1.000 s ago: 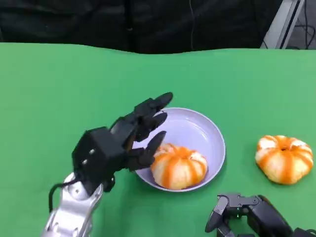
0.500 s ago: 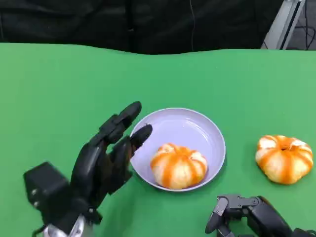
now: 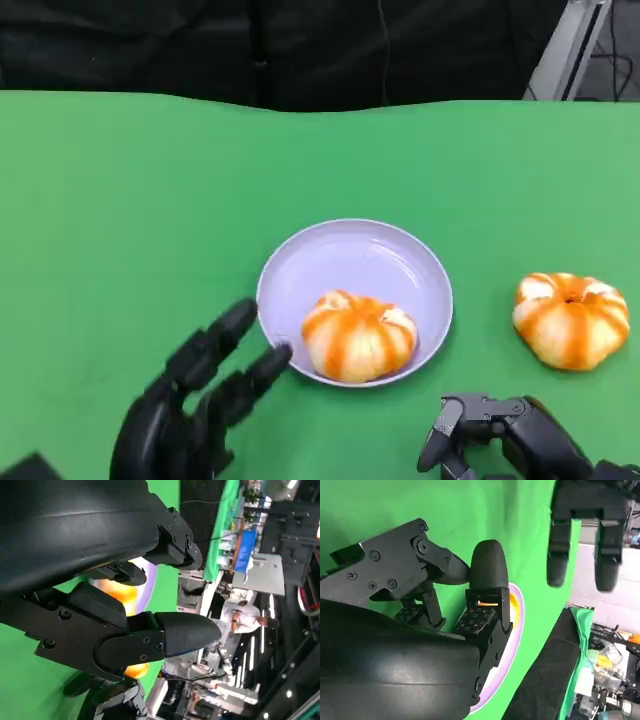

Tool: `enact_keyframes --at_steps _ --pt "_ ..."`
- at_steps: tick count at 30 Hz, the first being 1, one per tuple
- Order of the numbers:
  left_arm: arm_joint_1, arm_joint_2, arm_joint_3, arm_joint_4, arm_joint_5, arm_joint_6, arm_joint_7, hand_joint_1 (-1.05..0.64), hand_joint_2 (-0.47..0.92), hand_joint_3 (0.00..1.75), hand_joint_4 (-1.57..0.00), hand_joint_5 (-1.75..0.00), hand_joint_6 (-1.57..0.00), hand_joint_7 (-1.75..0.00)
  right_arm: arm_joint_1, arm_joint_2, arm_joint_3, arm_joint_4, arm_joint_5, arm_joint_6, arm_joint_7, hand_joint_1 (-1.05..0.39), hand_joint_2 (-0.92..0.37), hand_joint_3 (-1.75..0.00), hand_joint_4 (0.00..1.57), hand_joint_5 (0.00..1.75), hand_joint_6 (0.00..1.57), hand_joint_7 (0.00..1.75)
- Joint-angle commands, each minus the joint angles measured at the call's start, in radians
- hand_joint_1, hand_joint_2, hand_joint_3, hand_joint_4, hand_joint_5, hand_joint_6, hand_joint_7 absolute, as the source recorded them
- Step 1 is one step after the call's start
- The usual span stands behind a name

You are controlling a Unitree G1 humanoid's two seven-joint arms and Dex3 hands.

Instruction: Grasp the bread from the table and place it into the plate.

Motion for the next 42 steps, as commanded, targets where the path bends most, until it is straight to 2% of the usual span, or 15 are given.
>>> enact_keyframes --at_steps 1,4,5,7,8,11,12,19,22,28,29,31,33,37,42 --pt "0.022 0.011 0.026 0.009 -0.022 -0.017 -0.031 -0.82 0.92 0.65 -0.62 -0.03 -0.47 -0.02 -0.004 -0.012 -0.009 0.005 0.024 -0.010 0.014 -0.13 -0.65 -0.90 0.80 1.49 0.84 1.15" --pt "0.015 0.006 0.039 0.024 -0.037 -0.010 -0.044 -0.75 0.92 0.58 -0.64 -0.02 -0.48 -0.01 -0.008 -0.015 -0.011 0.013 0.023 -0.012 0.015 -0.14 -0.66 -0.89 0.80 1.49 0.84 1.15" --pt "0.012 0.005 0.042 0.027 -0.037 -0.009 -0.045 -0.66 0.92 0.47 -0.65 -0.02 -0.48 -0.01 -0.009 -0.016 -0.012 0.015 0.022 -0.012 0.015 -0.14 -0.66 -0.89 0.80 1.49 0.84 1.15" --pt "0.008 -0.002 0.044 0.033 -0.035 -0.014 -0.044 -0.58 0.92 0.38 -0.66 -0.01 -0.48 -0.01 -0.010 -0.017 -0.014 0.016 0.019 -0.014 0.013 -0.14 -0.65 -0.90 0.80 1.49 0.84 1.15" --pt "0.007 -0.007 0.044 0.037 -0.031 -0.020 -0.041 -0.32 0.92 0.32 -0.66 -0.01 -0.50 -0.01 -0.010 -0.017 -0.015 0.016 0.019 -0.016 0.013 -0.14 -0.65 -0.90 0.80 1.49 0.84 1.15" --pt "0.003 -0.014 0.044 0.051 0.008 -0.048 -0.019 -0.01 0.92 0.36 -0.68 -0.01 -0.55 -0.03 -0.009 -0.017 -0.016 0.013 0.021 -0.013 0.014 -0.14 -0.65 -0.91 0.80 1.48 0.84 1.15" --pt "0.003 -0.015 0.044 0.053 0.019 -0.052 -0.012 0.02 0.92 0.38 -0.69 -0.01 -0.57 -0.03 -0.008 -0.018 -0.016 0.011 0.019 -0.013 0.013 -0.14 -0.65 -0.91 0.80 1.48 0.84 1.15" --pt "-0.017 -0.019 0.050 0.069 0.060 -0.070 0.017 0.08 0.92 0.45 -0.74 -0.03 -0.66 -0.05 -0.007 -0.017 -0.018 0.006 0.021 -0.011 0.018 -0.14 -0.65 -0.90 0.80 1.48 0.85 1.14" --pt "-0.040 -0.010 0.052 0.097 0.138 -0.133 0.063 0.07 0.92 0.46 -0.79 -0.03 -0.73 -0.05 -0.008 -0.017 -0.019 0.007 0.018 -0.012 0.015 -0.14 -0.65 -0.89 0.80 1.49 0.85 1.14" --pt "-0.078 0.017 0.040 0.176 0.302 -0.272 0.164 0.02 0.92 0.48 -1.22 -0.12 -1.22 -0.10 -0.007 -0.018 -0.020 0.010 0.017 -0.019 0.014 -0.14 -0.66 -0.89 0.80 1.49 0.84 1.15" --pt "-0.087 0.023 0.036 0.195 0.319 -0.295 0.171 0.02 0.90 0.51 -1.29 -0.19 -1.31 -0.13 -0.006 -0.018 -0.020 0.010 0.018 -0.018 0.015 -0.14 -0.66 -0.89 0.80 1.49 0.85 1.15" --pt "-0.097 0.027 0.026 0.222 0.338 -0.327 0.179 0.02 0.76 0.75 -1.17 -0.72 -1.40 -0.26 -0.005 -0.018 -0.020 0.008 0.020 -0.015 0.016 -0.14 -0.66 -0.89 0.80 1.48 0.85 1.15" --pt "-0.102 0.028 0.018 0.239 0.346 -0.346 0.186 0.02 0.67 0.92 -1.08 -1.08 -1.24 -0.68 -0.004 -0.017 -0.020 0.006 0.023 -0.013 0.019 -0.13 -0.66 -0.89 0.80 1.48 0.85 1.15" --pt "-0.106 0.035 0.002 0.254 0.367 -0.357 0.208 0.00 0.51 1.16 -1.01 -1.36 -1.11 -0.97 -0.001 -0.018 -0.020 0.000 0.021 -0.011 0.017 -0.15 -0.66 -0.88 0.80 1.48 0.84 1.14" --pt "-0.106 0.039 -0.008 0.254 0.378 -0.355 0.235 -0.01 0.47 1.25 -0.98 -1.47 -1.06 -1.10 0.001 -0.018 -0.020 -0.007 0.022 -0.006 0.018 -0.15 -0.65 -0.89 0.80 1.48 0.84 1.15"
